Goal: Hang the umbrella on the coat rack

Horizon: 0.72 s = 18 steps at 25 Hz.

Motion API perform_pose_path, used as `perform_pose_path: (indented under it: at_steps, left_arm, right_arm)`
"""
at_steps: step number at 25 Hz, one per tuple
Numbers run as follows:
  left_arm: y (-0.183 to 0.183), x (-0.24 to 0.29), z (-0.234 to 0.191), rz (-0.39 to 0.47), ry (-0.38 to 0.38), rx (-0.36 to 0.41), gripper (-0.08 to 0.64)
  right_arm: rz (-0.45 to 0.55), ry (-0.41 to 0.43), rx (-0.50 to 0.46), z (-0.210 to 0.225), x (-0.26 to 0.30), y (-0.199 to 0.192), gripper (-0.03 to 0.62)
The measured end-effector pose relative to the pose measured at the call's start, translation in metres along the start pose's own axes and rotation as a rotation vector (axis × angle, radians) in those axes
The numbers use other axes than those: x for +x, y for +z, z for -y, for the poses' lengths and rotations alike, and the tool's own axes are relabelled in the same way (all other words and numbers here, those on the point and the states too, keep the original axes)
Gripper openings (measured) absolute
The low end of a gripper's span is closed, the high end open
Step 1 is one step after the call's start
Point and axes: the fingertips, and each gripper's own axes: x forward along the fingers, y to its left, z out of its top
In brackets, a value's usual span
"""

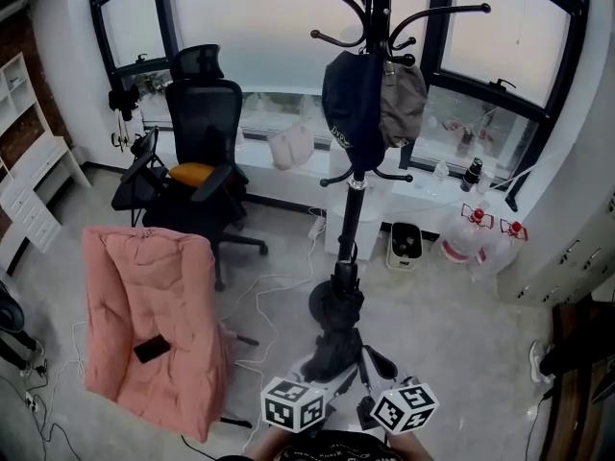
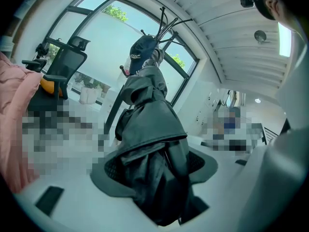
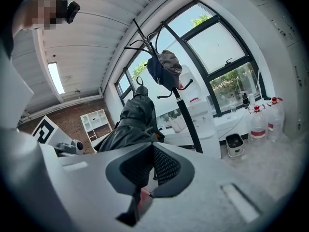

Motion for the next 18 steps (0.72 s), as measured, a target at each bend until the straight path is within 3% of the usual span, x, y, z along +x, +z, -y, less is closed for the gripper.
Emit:
perform_pose_path:
  at_steps: [18]
  left_arm:
    - [0.047,0.011,-0.074,-0.043,-0.031,0.002,0.285]
  right_arm:
    - [0.025,-0.053,0.02,-0.006,0.085,0.011,0.005]
